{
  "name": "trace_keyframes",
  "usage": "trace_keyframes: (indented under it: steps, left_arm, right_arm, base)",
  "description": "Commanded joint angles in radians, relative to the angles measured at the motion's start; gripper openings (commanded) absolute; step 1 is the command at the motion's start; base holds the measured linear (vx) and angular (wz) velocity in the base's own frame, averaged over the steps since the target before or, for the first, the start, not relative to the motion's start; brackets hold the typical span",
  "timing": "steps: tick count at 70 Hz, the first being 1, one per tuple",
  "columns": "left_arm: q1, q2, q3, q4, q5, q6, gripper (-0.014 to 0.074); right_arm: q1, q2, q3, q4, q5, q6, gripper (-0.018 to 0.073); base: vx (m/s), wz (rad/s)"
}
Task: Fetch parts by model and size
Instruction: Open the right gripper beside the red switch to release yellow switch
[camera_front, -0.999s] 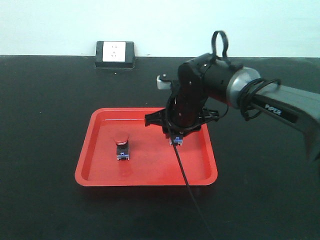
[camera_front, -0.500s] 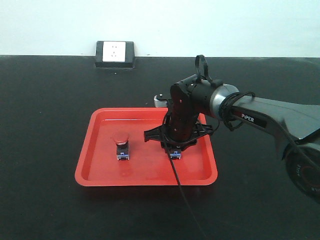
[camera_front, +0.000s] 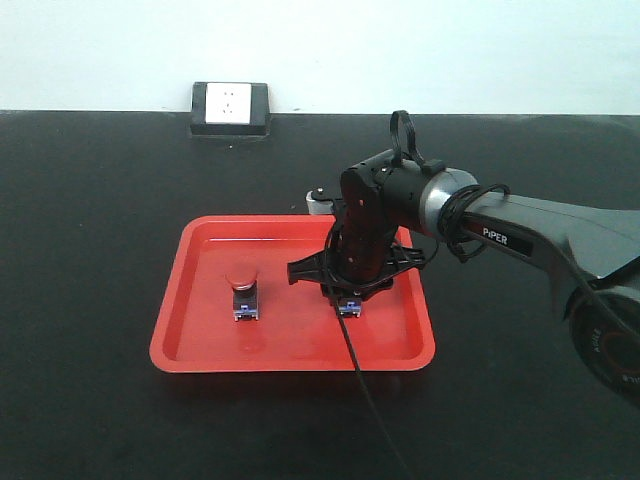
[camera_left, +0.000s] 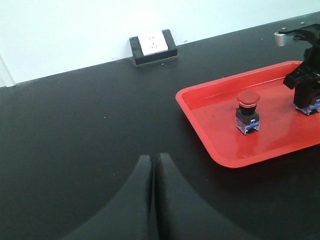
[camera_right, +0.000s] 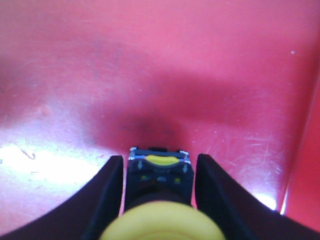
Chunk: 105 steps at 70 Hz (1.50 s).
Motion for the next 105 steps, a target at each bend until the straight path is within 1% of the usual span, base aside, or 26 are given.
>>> trace_keyframes:
  steps: [1,2,3,7,13,19,33,48,60,72,88,99,105]
  left_arm:
    - [-0.001,0.014,-0.021,0.011,-0.062,0.000,-0.0006]
    - [-0.001,0.014,-0.021,0.011,-0.060,0.000,-0.0006]
    - [-0.001,0.014,-0.021,0.011,-0.059,0.000,-0.0006]
    - [-0.001,0.014,-0.021,0.011,-0.057,0.000,-0.0006]
    - [-0.001,0.014,-0.021,0.011,-0.054,0.000,-0.0006]
    - [-0.001,0.014,-0.021,0.011,-0.054,0.000,-0.0006]
    - [-0.001,0.014,-0.021,0.011,-0.054,0.000,-0.0006]
    - [-0.001,0.014,-0.021,0.011,-0.054,0.000,-0.0006]
    - [-0.001,0.014,-0.021,0.012,-0.054,0.000,-0.0006]
    - [-0.001,0.014,-0.021,0.012,-0.054,0.000,-0.0006]
    - [-0.001,0.014,-0.021,0.012,-0.054,0.000,-0.0006]
    - [-0.001,0.014,-0.021,0.012,-0.054,0.000,-0.0006]
    - [-0.001,0.014,-0.021,0.012,-0.054,0.000,-0.0006]
  right_arm:
    - [-0.008,-0.061,-0.029,-0.004,-0.029,-0.010,0.0466]
    - [-0.008,-0.061,-0.029,-0.004,-0.029,-0.010,0.0477]
    - [-0.008,-0.061,-0.029,-0.004,-0.029,-0.009,0.0510]
    - [-0.008,-0.061,-0.029,-0.004,-0.030,-0.007,0.0592]
    - [-0.008,-0.064,-0.029,-0.004,-0.032,-0.007,0.0685]
    - [-0.008,-0.064,-0.029,-0.004,-0.032,-0.007,0.0729]
    - [-0.008,-0.066,-0.029,-0.004,-0.029,-0.007,0.0715]
    - [-0.008,-0.101,-0.026,-0.008,-0.041,-0.007,0.0681]
    - [0.007,-0.129,-0.026,-0.019,-0.049,-0.003,0.0652]
    - [0.033,-0.157,-0.026,-0.066,-0.043,0.014,0.0634]
    - [0.053,-0.220,-0.026,-0.162,-0.043,0.058,0.0615]
    - [0.053,-0.255,-0.025,-0.155,-0.042,0.028,0.0607]
    - [0.053,-0.281,0.021,-0.155,-0.068,0.014,0.0599]
  base:
    - [0.00,0.00]
    - [0.00,0.00]
    - [0.00,0.00]
    - [0.00,0.00]
    - [0.00,0.00]
    - [0.00,0.00]
    - [0.00,0.00]
    - [0.00,0.00]
    - [0.00,0.00]
    - [0.00,0.00]
    - [0.00,0.00]
    - [0.00,0.00]
    - [0.00,0.00]
